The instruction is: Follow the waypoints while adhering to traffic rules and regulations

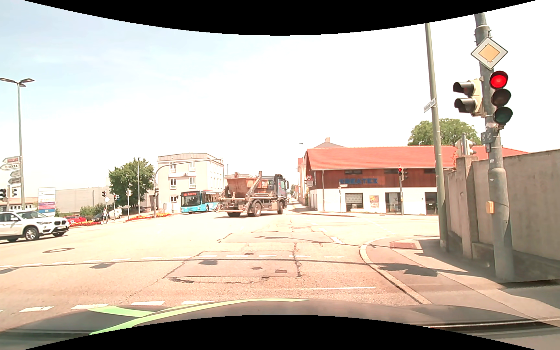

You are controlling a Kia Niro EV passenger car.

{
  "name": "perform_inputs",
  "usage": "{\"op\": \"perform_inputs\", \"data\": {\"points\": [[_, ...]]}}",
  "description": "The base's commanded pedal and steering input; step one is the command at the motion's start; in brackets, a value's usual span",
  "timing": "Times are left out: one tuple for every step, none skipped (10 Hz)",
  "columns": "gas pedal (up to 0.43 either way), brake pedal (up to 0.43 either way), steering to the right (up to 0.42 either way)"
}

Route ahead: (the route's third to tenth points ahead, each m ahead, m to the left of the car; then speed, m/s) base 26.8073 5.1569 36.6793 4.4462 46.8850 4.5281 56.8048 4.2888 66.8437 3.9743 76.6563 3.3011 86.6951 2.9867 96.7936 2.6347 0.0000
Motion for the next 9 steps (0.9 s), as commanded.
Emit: {"op": "perform_inputs", "data": {"points": [[0.000,0.250,0.003],[0.000,0.250,0.003],[0.000,0.244,0.003],[0.000,0.250,0.003],[0.000,0.250,0.003],[0.000,0.244,0.003],[0.000,0.250,0.003],[0.000,0.250,0.003],[0.000,0.250,0.003]]}}
